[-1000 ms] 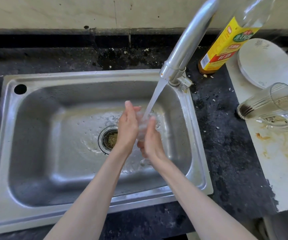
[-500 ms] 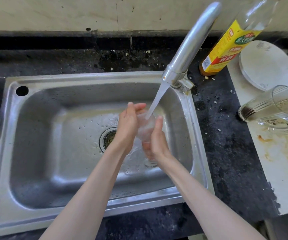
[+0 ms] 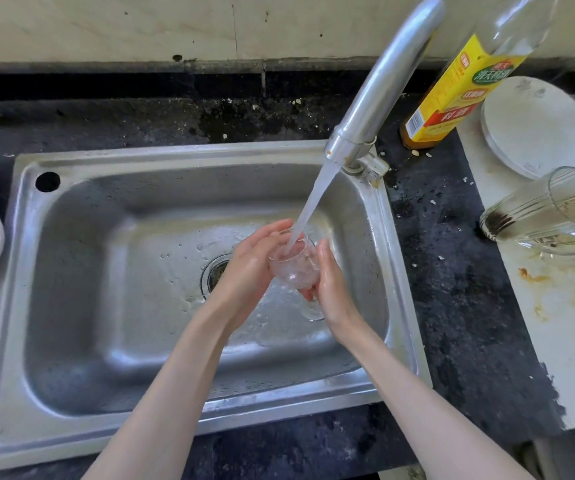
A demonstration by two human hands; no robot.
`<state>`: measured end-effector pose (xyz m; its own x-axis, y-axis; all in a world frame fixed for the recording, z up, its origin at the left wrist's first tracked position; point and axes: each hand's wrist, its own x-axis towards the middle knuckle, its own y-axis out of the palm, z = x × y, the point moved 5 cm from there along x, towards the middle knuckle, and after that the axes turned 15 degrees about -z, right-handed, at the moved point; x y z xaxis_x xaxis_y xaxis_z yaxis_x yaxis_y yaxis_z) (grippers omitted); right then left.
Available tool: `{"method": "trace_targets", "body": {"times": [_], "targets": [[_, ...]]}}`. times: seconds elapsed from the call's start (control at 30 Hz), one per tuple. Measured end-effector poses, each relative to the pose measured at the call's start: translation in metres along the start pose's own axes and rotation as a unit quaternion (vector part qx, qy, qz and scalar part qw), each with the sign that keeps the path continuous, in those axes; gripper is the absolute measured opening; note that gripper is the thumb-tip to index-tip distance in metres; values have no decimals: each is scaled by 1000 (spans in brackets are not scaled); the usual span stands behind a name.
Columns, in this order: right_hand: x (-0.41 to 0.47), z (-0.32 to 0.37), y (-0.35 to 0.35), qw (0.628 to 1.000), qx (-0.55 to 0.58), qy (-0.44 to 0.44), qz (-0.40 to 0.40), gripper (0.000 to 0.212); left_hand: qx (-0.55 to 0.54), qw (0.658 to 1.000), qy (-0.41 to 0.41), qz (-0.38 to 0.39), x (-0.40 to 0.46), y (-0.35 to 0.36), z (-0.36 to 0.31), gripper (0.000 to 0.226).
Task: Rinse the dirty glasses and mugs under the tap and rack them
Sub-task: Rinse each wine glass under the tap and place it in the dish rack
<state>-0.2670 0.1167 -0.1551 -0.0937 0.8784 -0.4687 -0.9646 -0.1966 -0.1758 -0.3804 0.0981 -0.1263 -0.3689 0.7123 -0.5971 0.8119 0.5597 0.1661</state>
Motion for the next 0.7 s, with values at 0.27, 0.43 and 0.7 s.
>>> {"method": "trace_targets", "body": {"times": [0.27, 0.43, 0.7], "targets": [[17, 11, -13, 996, -54, -46, -56, 34, 191, 933, 288, -104, -16, -20, -24, 30], [19, 15, -16, 995, -52, -77, -46, 40, 387, 811, 427, 105, -26, -1, -19, 33], [20, 17, -10, 990, -130, -25, 55, 81, 498, 727, 401, 250, -16, 8, -11, 36]]}}
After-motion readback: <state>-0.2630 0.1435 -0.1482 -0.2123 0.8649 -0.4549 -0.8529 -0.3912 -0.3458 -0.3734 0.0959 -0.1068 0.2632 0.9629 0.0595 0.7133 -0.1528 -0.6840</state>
